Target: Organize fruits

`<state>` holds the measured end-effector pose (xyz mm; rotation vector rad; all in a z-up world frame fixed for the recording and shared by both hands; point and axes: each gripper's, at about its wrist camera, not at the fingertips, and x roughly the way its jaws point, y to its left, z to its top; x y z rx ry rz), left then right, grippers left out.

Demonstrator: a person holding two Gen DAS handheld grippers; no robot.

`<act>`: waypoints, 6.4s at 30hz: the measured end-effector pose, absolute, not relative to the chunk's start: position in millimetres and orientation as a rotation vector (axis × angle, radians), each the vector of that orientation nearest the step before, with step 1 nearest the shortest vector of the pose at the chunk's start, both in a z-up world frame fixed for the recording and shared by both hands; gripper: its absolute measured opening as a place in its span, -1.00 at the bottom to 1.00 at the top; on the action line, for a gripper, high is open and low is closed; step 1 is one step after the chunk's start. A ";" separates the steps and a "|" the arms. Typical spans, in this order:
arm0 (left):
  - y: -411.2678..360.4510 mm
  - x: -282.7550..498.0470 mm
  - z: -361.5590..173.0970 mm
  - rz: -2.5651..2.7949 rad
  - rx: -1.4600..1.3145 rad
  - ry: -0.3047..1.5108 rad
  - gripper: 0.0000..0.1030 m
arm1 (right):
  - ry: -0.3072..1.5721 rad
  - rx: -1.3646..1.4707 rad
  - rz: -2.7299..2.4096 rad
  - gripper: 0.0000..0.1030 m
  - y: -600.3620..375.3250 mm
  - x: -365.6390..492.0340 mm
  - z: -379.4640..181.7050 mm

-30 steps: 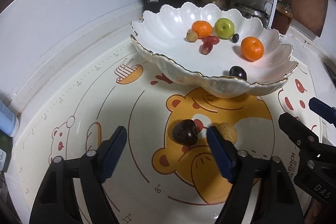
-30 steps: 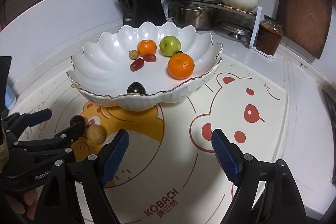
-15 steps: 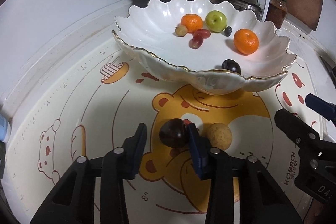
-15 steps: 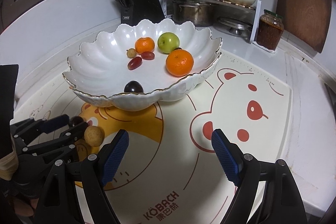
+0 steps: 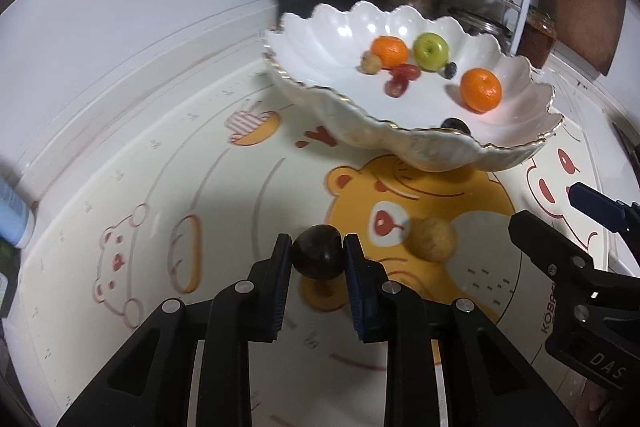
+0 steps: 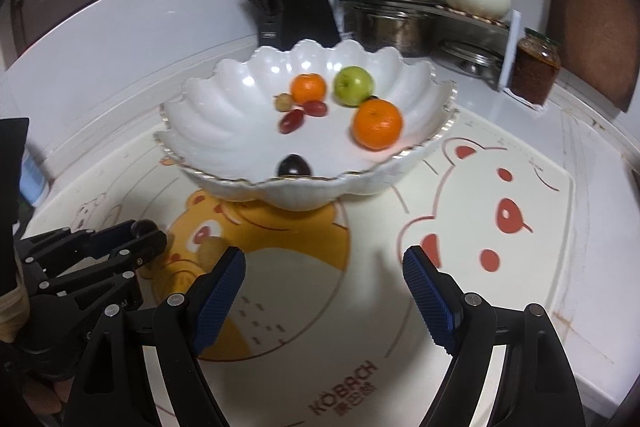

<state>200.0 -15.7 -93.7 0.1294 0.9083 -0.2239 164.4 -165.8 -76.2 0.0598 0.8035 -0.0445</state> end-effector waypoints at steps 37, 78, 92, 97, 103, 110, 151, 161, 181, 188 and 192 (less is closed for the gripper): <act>45.8 191.4 -91.4 -0.088 0.070 0.920 -0.49 | 0.893 -0.014 0.082 -0.48 -100.9 194.0 -105.5; -50.2 214.1 -10.7 -0.279 0.117 0.789 -0.48 | 0.714 0.060 -0.037 -0.48 -192.4 182.9 -10.0; -74.3 256.0 -18.3 -0.310 0.144 0.802 -0.48 | 0.742 0.071 -0.028 -0.48 -211.2 221.7 -17.7; -79.2 267.0 -29.2 -0.327 0.142 0.830 -0.48 | 0.758 0.067 -0.016 -0.48 -211.6 232.3 -24.3; -80.7 272.3 -36.4 -0.321 0.145 0.851 -0.43 | 0.771 0.058 -0.008 -0.47 -210.2 238.6 -29.0; -77.5 269.7 -34.8 -0.302 0.151 0.838 -0.09 | 0.773 0.051 -0.030 -0.10 -211.8 237.7 -30.1; -51.2 133.0 29.7 -0.155 0.130 0.659 0.99 | 0.639 0.112 -0.184 0.73 -224.0 108.2 17.3; -45.6 92.0 23.1 -0.154 0.128 0.674 0.99 | 0.622 0.116 -0.183 0.73 -219.7 63.3 19.9; -29.3 43.3 -4.5 -0.114 0.113 0.737 0.99 | 0.649 0.082 -0.167 0.73 -204.2 12.4 -0.8; -27.1 35.1 -2.6 -0.117 0.117 0.731 0.99 | 0.644 0.092 -0.169 0.73 -205.8 6.3 -1.1; -25.4 30.9 -1.3 -0.117 0.118 0.727 0.99 | 0.634 0.091 -0.170 0.73 -205.9 4.9 1.9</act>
